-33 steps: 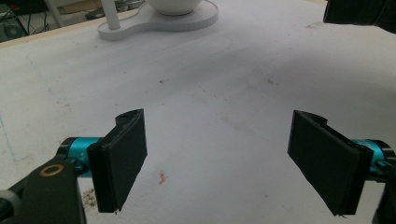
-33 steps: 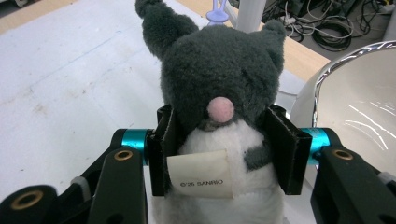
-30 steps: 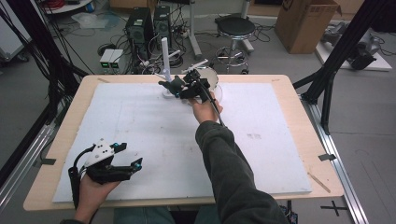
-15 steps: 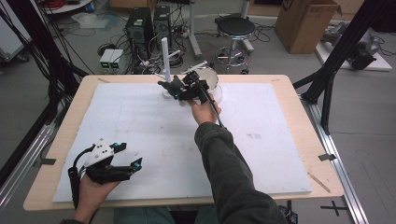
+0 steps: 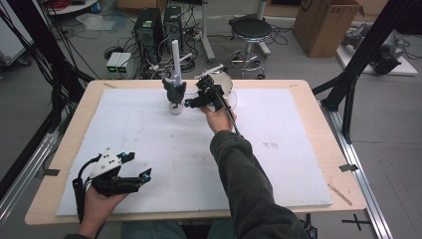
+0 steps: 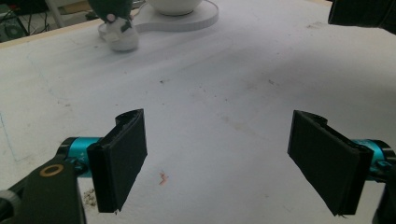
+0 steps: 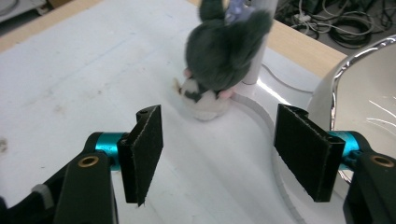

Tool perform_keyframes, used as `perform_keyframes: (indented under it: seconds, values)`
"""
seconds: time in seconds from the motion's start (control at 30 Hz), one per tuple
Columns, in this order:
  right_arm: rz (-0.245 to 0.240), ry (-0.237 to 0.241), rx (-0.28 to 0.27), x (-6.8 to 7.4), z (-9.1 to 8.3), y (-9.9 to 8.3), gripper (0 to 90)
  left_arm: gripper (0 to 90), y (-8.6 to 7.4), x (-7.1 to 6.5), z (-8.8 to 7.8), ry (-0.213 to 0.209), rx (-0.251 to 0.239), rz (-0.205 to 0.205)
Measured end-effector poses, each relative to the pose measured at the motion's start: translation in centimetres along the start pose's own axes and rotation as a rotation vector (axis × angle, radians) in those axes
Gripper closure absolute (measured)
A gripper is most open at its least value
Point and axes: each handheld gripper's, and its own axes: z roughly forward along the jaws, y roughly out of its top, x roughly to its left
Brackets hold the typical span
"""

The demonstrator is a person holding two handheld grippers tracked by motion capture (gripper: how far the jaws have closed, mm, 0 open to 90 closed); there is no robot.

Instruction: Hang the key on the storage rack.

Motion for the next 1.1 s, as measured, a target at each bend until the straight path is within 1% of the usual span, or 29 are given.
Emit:
perform_keyframes:
  seconds: [0.13,0.23,0.4,0.5,0.6,0.67,0.77,0.87,0.93,1.03,1.1]
  values:
    - [-0.007,0.016,-0.016,0.0,-0.6,0.1,31.4,20.1,0.0,0.0,0.0,0.0,0.002,0.001]
    - [0.005,0.032,-0.033,0.0,-1.2,0.2,30.8,20.1,0.0,0.1,0.1,0.001,0.004,-0.002]
    - [0.007,0.057,-0.063,-0.4,-2.3,0.2,29.7,20.1,0.0,0.2,0.2,0.005,0.008,-0.003]
    - [0.025,0.072,-0.07,-0.6,-2.9,0.1,28.1,20.1,0.0,0.1,0.5,0.002,0.013,0.0]
    - [0.031,0.077,-0.067,-0.7,-3.4,0.0,26.5,20.1,0.1,-0.1,0.7,-0.003,0.018,0.002]
    - [0.034,0.092,-0.076,-0.9,-3.7,-0.1,26.5,20.1,0.1,-0.2,0.8,-0.007,0.021,0.005]
    - [0.04,0.092,-0.115,-0.9,-4.3,-0.6,26.6,20.1,0.1,-0.1,0.9,-0.007,0.021,0.004]
    - [0.053,0.099,-0.115,-1.2,-4.6,-1.1,26.5,20.1,0.1,0.1,0.8,-0.006,0.021,-0.001]
    - [0.056,0.102,-0.127,-1.5,-4.8,-1.5,26.4,20.1,0.1,0.1,0.8,-0.005,0.019,-0.007]
    - [0.074,0.121,-0.123,-1.8,-5.0,-1.8,23.7,20.1,0.1,0.3,0.9,-0.004,0.019,-0.008]
    - [0.074,0.118,-0.14,-1.8,-5.3,-2.1,23.7,20.1,0.1,0.3,0.9,-0.002,0.021,-0.009]
